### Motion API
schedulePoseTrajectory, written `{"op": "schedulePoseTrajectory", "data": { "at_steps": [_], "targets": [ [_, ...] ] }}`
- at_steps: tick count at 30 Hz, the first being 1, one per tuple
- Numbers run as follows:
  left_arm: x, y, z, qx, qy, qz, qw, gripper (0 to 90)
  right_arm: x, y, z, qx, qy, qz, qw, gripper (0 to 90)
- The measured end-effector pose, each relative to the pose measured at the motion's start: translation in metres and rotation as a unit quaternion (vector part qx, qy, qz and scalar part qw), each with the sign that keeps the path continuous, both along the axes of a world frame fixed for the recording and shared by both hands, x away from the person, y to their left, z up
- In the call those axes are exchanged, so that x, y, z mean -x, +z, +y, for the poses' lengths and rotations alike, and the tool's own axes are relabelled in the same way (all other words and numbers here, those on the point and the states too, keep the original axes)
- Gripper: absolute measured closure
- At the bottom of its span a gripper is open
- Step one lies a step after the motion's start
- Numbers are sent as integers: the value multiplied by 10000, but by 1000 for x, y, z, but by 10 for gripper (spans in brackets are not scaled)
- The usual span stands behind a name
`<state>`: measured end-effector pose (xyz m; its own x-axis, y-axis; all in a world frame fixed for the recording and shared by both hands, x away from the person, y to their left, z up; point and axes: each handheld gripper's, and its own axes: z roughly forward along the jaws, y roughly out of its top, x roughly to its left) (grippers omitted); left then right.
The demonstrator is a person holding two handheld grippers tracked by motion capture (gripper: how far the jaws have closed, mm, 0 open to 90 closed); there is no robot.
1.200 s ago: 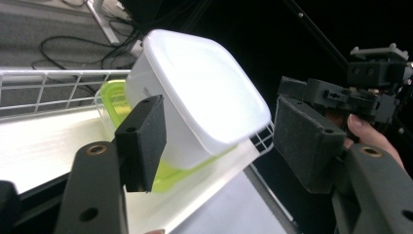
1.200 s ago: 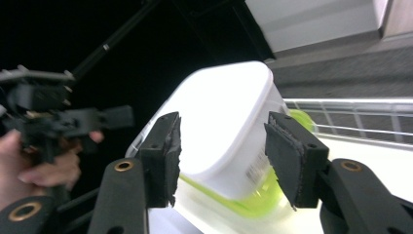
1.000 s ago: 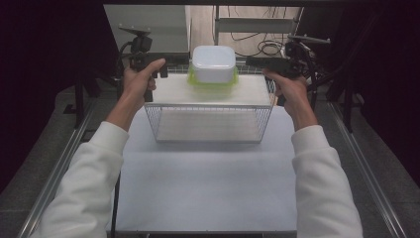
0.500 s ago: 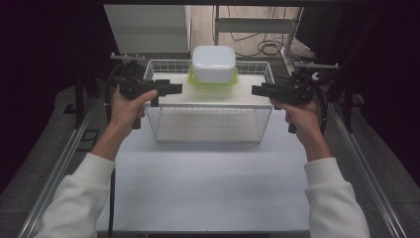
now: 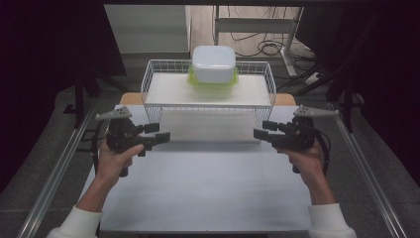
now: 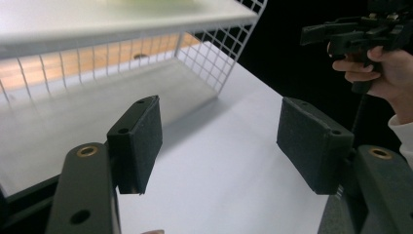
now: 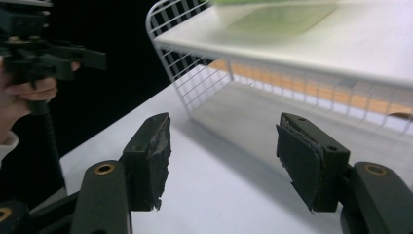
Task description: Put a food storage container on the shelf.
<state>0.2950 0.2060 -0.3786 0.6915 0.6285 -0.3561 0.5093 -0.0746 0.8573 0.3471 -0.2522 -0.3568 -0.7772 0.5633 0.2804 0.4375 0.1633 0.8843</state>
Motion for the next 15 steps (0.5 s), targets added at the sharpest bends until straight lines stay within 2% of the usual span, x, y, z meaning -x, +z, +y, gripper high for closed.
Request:
{"op": "schedulePoseTrajectory", "data": {
  "at_steps": [2, 5, 8, 9, 10, 11, 12, 14, 15],
  "targets": [
    [6, -12, 1, -102, 66, 7, 9999, 330, 8, -13, 0, 56, 39, -9, 10000, 368],
    [13, -28, 2, -102, 85, 85, 9999, 330, 20, -34, 0, 168, 113, -13, 9998, 361],
    [18, -41, 1, -245, 77, 151, 9996, 328, 27, -51, -1, 180, 161, -35, 9997, 358],
    [19, -44, 1, -293, 82, 153, 9994, 323, 28, -57, -1, 331, 197, 46, 9992, 347],
    [20, -49, 1, -313, 102, 162, 9993, 322, 28, -61, 0, 425, 192, 33, 9989, 346],
    [21, -55, 2, -253, 97, 202, 9994, 322, 30, -66, 0, 471, 179, 26, 9987, 346],
    [21, -63, 3, -235, 84, 295, 9993, 323, 31, -72, 0, 483, 203, 76, 9986, 345],
    [20, -72, 3, -401, 110, 415, 9983, 318, 32, -84, 0, 619, 216, 165, 9977, 344],
    [20, -77, 4, -368, 137, 472, 9981, 319, 31, -89, 1, 727, 204, 189, 9970, 343]
  ]
}}
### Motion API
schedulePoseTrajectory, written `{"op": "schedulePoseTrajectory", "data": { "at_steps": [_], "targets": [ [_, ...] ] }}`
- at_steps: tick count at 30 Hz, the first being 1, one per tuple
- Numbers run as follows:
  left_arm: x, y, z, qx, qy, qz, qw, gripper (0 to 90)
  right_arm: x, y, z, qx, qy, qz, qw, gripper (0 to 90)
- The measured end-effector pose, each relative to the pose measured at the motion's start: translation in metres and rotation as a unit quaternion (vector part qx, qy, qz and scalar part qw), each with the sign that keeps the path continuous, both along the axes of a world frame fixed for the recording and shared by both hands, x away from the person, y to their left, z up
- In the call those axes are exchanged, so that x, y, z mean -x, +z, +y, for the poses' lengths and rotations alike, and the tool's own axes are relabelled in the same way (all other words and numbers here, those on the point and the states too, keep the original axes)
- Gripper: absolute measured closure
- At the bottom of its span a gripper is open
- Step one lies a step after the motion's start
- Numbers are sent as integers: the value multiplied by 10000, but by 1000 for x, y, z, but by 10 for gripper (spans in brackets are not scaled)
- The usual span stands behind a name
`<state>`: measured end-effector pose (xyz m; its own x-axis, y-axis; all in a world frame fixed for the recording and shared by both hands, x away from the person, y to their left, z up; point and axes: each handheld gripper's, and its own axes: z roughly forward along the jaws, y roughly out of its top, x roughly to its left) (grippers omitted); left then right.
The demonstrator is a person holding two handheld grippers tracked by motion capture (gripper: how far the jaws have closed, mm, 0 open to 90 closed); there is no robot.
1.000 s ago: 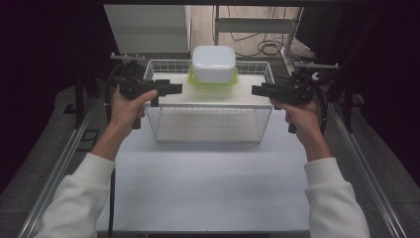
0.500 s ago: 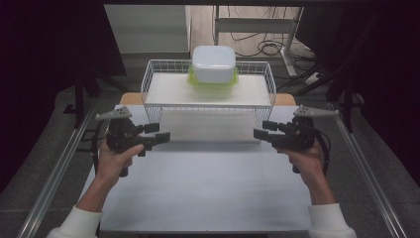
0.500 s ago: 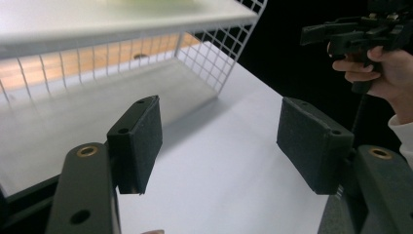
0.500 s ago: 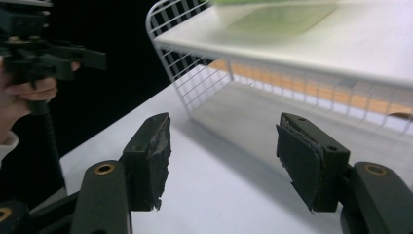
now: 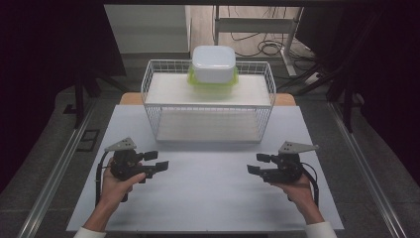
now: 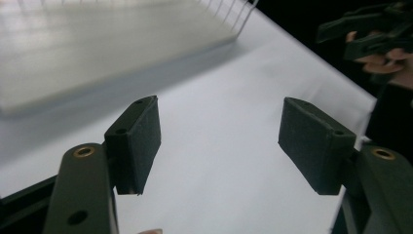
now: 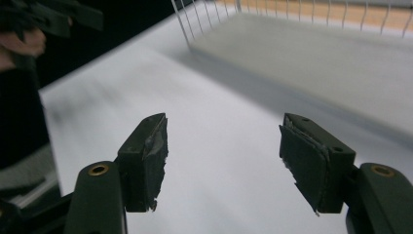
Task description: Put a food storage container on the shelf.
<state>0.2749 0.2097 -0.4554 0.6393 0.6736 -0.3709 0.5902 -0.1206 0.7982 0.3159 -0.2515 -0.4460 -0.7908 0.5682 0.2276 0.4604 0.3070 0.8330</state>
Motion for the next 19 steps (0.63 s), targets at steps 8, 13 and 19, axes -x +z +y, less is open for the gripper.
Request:
{"op": "schedulePoseTrajectory", "data": {
  "at_steps": [8, 13, 19],
  "targets": [
    [-1, -11, 0, -155, 80, 80, 9998, 320, -6, -16, -1, 63, -248, 84, 9996, 343],
    [-1, -13, -1, -170, 92, 98, 9998, 317, -5, -15, -3, 5, -257, 38, 9997, 339],
    [-3, -13, -1, -163, 143, 90, 9997, 309, -3, -13, -3, 41, -209, -102, 9997, 297]
  ]
}}
